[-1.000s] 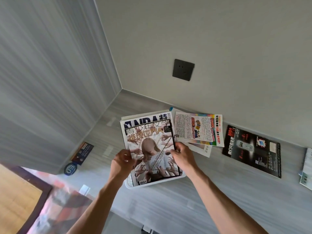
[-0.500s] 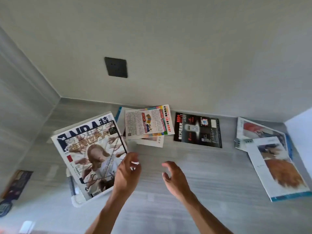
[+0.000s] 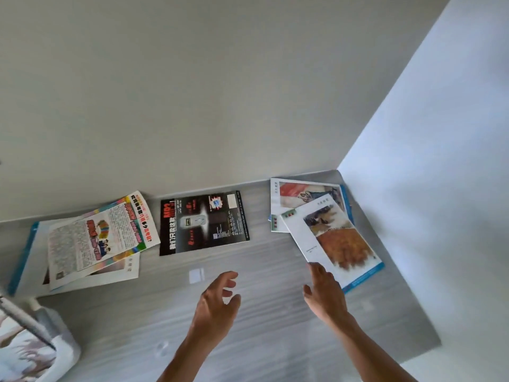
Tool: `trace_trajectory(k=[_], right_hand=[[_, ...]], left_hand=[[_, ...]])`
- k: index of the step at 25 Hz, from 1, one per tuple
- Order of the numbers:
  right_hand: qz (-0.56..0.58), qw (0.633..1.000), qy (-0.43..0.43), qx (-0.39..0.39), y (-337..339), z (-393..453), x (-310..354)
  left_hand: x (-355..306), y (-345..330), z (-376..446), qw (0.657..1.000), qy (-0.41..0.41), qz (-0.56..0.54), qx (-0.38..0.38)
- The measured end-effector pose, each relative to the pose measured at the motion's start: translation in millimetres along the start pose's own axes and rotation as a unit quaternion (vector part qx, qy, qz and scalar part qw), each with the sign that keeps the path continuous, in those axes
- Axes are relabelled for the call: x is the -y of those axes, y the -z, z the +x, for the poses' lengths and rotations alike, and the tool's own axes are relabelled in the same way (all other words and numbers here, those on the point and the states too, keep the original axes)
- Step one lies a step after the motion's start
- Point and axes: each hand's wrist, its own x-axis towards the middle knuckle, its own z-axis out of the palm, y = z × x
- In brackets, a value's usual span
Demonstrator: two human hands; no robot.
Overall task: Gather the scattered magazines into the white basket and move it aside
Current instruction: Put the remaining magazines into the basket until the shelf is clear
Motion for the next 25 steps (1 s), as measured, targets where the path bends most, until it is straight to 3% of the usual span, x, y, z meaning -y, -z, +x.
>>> trace_trajectory(k=[4, 6, 15, 18, 21, 23, 25], right_hand=[[-0.002, 0.998, -0.042, -0.053, 35, 72, -31], [-0.066, 0.994, -0.065, -0.049, 23, 78, -36], [-0.250, 0.967, 0.043, -0.019, -6, 83, -62], [-0.203, 0.977, 0.064, -0.025, 3, 89, -71], [-0.093, 0.990, 0.104, -0.027, -8, 55, -56], [-0.002, 0.987, 0.158, 0.013, -35, 9, -28], [0.070, 0.980, 0.165, 0.088, -61, -29, 3]], left_hand=[[-29, -31, 46, 0.998, -0.033, 0.045, 0.003], [-37, -54, 55, 0.994, -0.052, 0.095, 0.033], [-17, -94, 52, 0.983, -0.027, 0.137, 0.117], [-15, -91, 48, 0.981, -0.017, 0.134, 0.138], [-8, -86, 41, 0.989, 0.015, 0.122, 0.082], [-4, -84, 32, 0.990, 0.024, 0.132, 0.052], [2, -85, 25, 0.981, 0.005, 0.174, 0.086]])
